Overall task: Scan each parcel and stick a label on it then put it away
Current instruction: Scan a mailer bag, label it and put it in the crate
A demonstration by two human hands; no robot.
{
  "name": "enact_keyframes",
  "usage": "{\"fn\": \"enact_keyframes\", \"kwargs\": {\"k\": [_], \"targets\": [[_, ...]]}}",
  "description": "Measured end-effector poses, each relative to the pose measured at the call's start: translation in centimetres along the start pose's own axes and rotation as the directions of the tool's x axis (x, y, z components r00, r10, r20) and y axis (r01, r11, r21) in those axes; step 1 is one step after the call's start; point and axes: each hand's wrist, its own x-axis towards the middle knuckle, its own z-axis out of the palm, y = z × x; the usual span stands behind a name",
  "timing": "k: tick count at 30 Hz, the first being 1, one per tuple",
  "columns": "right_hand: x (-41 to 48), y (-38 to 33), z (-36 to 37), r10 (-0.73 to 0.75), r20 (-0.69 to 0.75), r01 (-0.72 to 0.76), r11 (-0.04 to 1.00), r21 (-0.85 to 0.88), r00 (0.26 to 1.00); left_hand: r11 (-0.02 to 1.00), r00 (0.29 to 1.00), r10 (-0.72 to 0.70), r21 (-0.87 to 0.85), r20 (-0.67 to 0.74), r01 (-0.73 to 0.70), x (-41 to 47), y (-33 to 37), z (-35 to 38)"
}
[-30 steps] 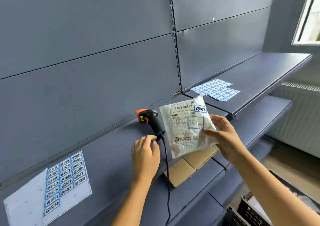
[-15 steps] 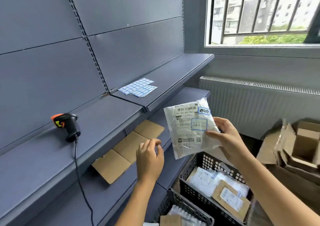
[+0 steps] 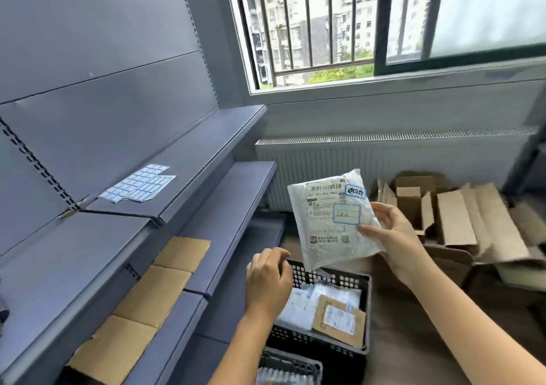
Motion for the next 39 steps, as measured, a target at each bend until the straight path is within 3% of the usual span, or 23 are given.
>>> {"fn": "enact_keyframes", "kwargs": {"k": [5,11,18,26,34,39], "targets": [[-0.9,0.8,-2.9,0.009,-0.086,-0.008,1.0,0.011,0.996,0.998,0.993,0.053,-0.027,0.102,-0.05,0.7,1.7,2.0],[0.0,2.0,-5.8,0.055,-0.104,-0.057,0.998,-0.018,0.993,0.994,0.983,-0.006,-0.107,0.184,0.026,-0.7,3.5,4.6],[6.1,1.5,-11.2,0.045,-0.017,-0.045,0.999,-0.016,0.999,0.93,0.957,-0.237,-0.245,0.166,0.273,2.3,7.8,11.4],[14.8,-0.7,-19.0,0.1,0.08,-0.09,0.988,-0.126,0.992,0.875,0.919,-0.353,-0.287,0.175,0.391,6.2,15.2,17.6],[21.0,3.0,-15.0,0.214,0.218,-0.176,0.968,-0.18,0.952,0.724,0.765,-0.634,-0.259,0.114,0.639,8.2,12.2,17.7],[24.9,4.8,-9.9,0.234,0.304,-0.169,0.959,-0.227,0.923,0.632,0.723,-0.674,-0.388,0.154,0.671,11.3,7.4,17.6]]}}
